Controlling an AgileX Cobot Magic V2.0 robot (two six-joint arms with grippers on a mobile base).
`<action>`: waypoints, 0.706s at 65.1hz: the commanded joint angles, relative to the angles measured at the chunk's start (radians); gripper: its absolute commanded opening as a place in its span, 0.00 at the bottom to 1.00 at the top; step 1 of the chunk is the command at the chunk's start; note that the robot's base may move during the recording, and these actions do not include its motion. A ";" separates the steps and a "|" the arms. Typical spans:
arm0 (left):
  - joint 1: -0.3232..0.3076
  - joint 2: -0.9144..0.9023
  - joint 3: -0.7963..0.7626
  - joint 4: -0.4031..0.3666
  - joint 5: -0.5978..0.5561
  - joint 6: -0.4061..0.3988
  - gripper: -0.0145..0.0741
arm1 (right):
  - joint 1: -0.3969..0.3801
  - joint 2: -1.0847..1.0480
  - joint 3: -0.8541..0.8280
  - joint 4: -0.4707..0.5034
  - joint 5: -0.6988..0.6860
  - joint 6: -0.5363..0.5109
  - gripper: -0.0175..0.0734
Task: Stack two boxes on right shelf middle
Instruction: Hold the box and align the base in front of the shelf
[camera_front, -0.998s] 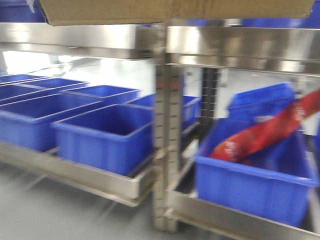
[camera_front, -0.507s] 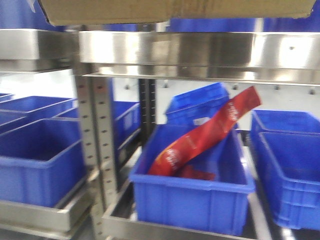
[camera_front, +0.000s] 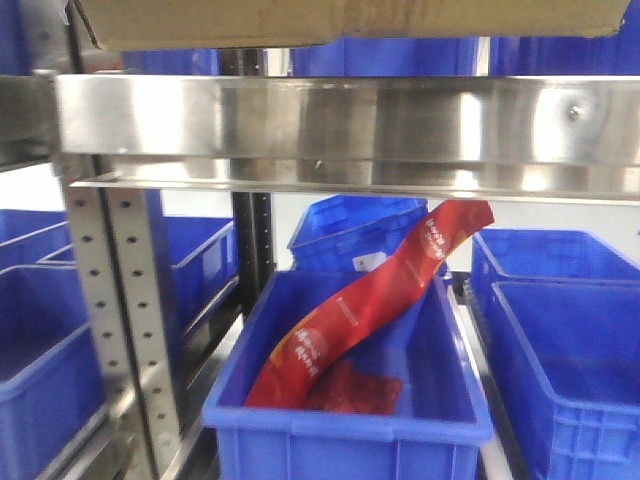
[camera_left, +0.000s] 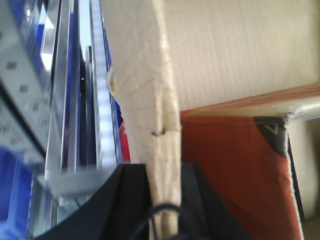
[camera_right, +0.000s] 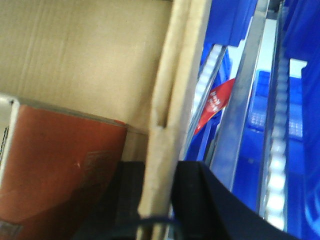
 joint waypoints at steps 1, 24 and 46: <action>0.000 -0.018 -0.013 -0.009 -0.039 0.000 0.04 | -0.007 -0.008 -0.010 -0.037 -0.046 -0.006 0.02; 0.000 -0.018 -0.013 -0.009 -0.039 0.000 0.04 | -0.007 -0.008 -0.010 -0.037 -0.046 -0.006 0.02; 0.000 -0.018 -0.013 -0.009 -0.039 0.000 0.04 | -0.007 -0.008 -0.010 -0.037 -0.046 -0.006 0.02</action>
